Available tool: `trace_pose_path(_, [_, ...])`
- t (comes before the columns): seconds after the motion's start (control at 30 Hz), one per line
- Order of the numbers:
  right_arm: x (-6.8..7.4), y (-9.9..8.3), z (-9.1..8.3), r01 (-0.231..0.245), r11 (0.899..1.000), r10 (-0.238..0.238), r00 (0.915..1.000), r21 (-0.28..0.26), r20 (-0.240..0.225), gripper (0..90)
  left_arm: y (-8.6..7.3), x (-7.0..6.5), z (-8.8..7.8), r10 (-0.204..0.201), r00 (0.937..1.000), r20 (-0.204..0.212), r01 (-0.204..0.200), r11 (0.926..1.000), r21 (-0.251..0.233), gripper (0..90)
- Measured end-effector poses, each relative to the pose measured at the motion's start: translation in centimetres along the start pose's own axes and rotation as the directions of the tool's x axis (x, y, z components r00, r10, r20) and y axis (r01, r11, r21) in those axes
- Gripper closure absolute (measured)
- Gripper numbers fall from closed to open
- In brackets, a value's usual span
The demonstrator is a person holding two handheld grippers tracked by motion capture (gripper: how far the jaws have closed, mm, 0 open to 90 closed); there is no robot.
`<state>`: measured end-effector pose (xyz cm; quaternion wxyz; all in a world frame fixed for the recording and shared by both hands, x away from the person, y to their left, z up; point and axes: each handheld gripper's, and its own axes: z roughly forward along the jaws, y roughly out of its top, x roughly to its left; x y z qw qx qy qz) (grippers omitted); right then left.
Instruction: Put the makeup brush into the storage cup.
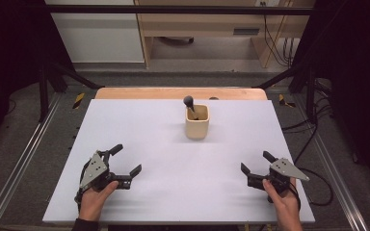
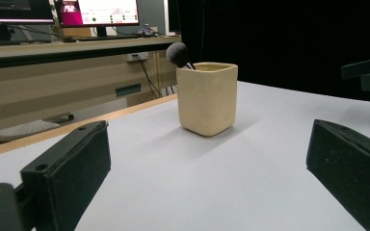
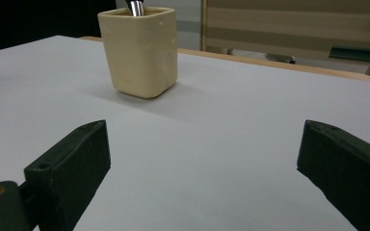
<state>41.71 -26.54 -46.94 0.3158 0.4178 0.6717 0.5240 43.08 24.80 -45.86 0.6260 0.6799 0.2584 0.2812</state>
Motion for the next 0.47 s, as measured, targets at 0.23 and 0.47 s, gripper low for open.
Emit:
trace_pose_path(0.23, [0.33,-0.85,0.05,0.023,0.999,-0.023,0.9997,-0.048,-0.001,5.1,-0.06,0.19,-0.32,-0.007,0.9998,-0.016,0.006,1.0,-0.001,1.1])
trace_pose_path(0.47, [0.25,-0.92,-0.32,0.051,0.997,-0.051,0.9987,-0.056,0.004,4.5,-0.22,-0.06,-0.54,-0.01,0.9996,-0.025,0.01,0.9999,0.009,1.1])
